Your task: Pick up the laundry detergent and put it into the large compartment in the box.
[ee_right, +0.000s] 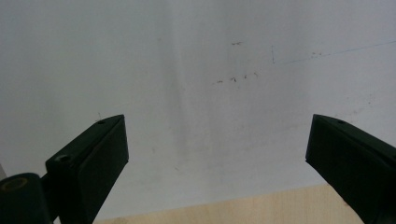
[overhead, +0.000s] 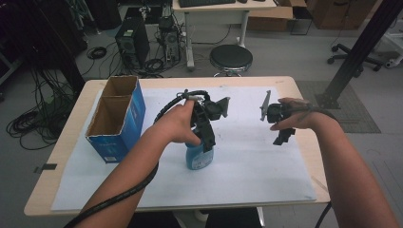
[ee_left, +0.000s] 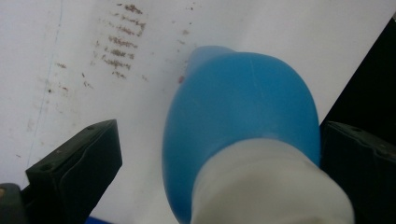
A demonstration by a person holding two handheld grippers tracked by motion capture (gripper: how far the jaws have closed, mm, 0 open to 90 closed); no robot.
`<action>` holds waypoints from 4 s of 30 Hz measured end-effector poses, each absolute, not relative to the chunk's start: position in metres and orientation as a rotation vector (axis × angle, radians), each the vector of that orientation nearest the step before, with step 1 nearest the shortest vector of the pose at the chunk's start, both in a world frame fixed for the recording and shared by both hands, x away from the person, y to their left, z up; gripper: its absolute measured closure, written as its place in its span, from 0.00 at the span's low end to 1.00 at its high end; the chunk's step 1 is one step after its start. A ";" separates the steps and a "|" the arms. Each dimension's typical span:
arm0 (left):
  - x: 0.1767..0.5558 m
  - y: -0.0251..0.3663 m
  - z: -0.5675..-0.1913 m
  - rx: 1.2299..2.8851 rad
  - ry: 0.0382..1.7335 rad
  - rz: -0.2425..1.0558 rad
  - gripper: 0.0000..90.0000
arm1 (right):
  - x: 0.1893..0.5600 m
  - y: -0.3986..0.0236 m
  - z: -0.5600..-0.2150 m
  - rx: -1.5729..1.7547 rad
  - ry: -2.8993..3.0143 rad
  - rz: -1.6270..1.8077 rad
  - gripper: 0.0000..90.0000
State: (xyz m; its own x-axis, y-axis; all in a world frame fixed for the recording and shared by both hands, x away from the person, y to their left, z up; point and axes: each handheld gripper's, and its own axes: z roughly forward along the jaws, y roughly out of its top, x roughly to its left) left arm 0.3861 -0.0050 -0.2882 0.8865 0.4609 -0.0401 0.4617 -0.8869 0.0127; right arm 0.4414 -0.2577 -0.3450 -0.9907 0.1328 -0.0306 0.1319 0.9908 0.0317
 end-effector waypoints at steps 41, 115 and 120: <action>0.381 -0.009 -0.292 3.030 0.770 0.015 0.18 | 0.442 -0.259 -0.357 0.225 3.117 0.045 0.06; 0.379 -0.006 -0.263 3.021 0.830 0.026 0.42 | 0.440 -0.264 -0.353 0.234 3.109 0.066 0.07; 0.380 -0.002 -0.251 3.006 0.885 0.035 0.42 | 0.439 -0.263 -0.352 0.240 3.107 0.064 0.07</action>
State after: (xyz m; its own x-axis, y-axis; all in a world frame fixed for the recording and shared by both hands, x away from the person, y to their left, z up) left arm 0.3802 -0.0020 -0.2510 0.8401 0.5421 0.0190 0.5419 -0.8403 0.0141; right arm 0.4391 -0.2634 -0.3522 -0.9879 0.1540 -0.0211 0.1530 0.9873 0.0430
